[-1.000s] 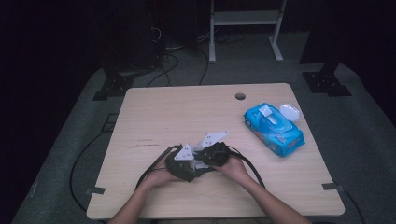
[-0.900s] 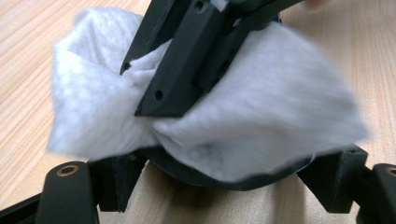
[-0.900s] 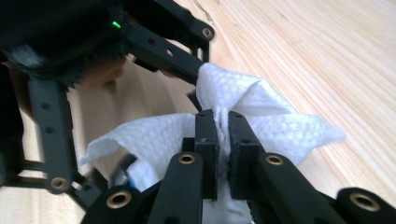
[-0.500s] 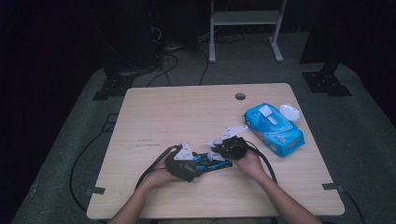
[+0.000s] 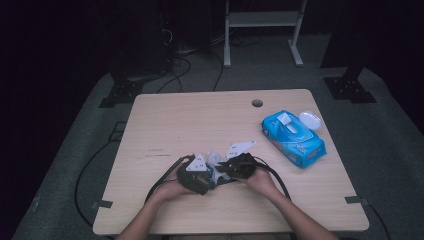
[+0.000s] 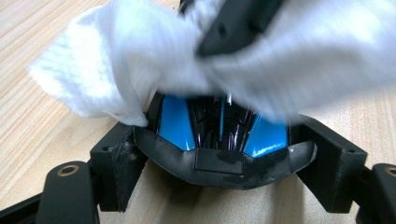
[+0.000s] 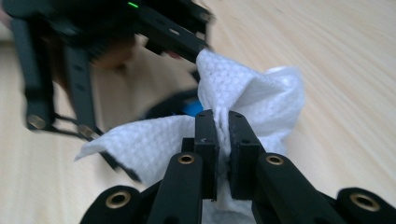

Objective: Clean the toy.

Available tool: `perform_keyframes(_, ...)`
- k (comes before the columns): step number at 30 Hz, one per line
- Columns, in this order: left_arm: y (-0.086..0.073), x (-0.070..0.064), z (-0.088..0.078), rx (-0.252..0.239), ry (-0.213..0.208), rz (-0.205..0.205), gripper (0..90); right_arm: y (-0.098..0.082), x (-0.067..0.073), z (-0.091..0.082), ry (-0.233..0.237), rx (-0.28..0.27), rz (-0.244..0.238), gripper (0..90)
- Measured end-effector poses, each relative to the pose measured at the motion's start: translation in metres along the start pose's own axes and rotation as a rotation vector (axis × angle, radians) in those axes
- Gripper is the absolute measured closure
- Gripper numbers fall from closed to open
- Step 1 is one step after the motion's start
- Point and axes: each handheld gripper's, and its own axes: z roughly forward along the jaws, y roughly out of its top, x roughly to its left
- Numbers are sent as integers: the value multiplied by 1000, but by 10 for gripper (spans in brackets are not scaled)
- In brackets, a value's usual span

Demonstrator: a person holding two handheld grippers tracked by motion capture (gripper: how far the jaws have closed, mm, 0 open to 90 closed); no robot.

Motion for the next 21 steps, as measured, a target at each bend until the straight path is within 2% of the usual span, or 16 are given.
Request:
perform_keyframes(5, 0, 1, 0, 6, -3, 6, 227, -12, -16, -17, -78, 17, 26, 836)
perform_keyframes(6, 0, 1, 0, 7, -4, 5, 227, -13, -17, -17, -72, 14, 41, 836)
perform_keyframes(9, 0, 1, 0, 2, -4, -2, 227, -9, -10, -11, -51, -10, 27, 835)
perform_keyframes(12, 0, 1, 0, 3, -4, -2, 227, -2, -3, -2, -25, -5, 3, 834)
perform_keyframes(14, 0, 1, 0, 2, -4, -2, 227, -1, -4, 0, -25, 1, 5, 834)
perform_keyframes(18, 0, 1, 0, 5, -4, 0, 227, -6, -14, -7, -70, 9, 26, 836)
perform_keyframes(20, 0, 1, 0, 4, -6, -2, 227, -10, -12, -11, -60, -5, 35, 836)
perform_keyframes(21, 0, 1, 0, 3, -6, -4, 227, -10, -9, -13, -40, -18, 41, 835)
